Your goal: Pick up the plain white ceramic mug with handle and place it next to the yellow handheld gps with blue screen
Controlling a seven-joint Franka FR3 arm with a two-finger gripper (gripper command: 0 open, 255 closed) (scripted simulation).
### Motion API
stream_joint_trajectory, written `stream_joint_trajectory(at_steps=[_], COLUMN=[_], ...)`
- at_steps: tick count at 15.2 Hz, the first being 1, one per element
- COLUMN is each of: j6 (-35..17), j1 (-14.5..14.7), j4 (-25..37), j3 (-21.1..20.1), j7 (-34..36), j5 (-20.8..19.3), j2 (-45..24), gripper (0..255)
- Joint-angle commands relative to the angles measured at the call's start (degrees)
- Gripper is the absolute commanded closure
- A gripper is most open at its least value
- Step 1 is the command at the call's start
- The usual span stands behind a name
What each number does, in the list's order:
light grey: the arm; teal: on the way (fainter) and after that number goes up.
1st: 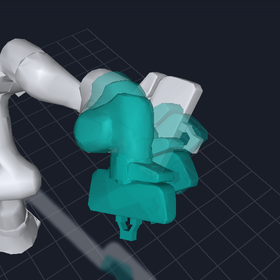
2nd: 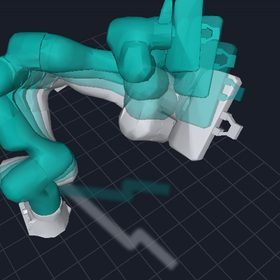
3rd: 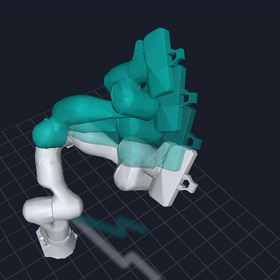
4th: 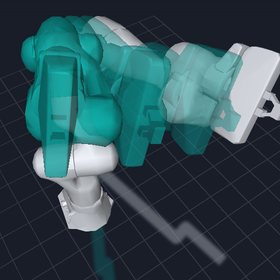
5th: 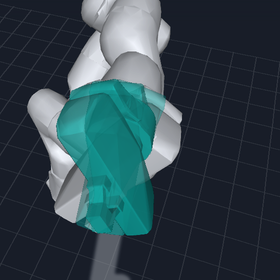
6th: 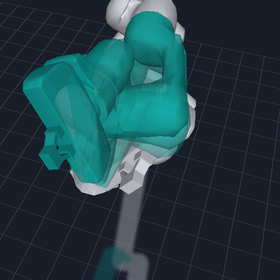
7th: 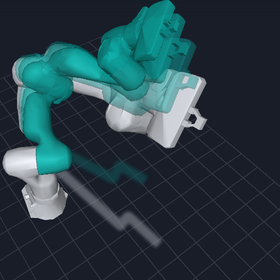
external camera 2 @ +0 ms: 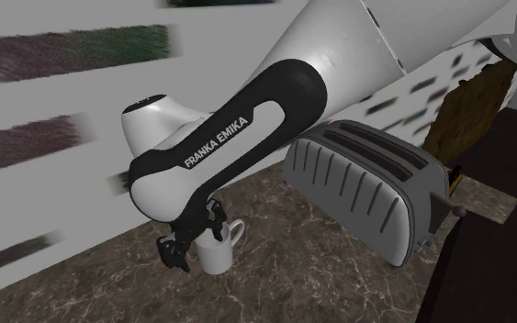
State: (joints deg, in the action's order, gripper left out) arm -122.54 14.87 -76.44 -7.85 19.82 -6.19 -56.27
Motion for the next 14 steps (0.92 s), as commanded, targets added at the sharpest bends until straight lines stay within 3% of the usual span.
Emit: stream_joint_trajectory(at_steps=[1, 14], j6=[0.0, 1.4], j1=[0.0, -0.2], j4=[0.0, -1.0], j3=[0.0, -0.2], j7=[0.0, 0.0], j5=[0.0, 0.2], j2=[0.0, 2.4], gripper=[255, 255])
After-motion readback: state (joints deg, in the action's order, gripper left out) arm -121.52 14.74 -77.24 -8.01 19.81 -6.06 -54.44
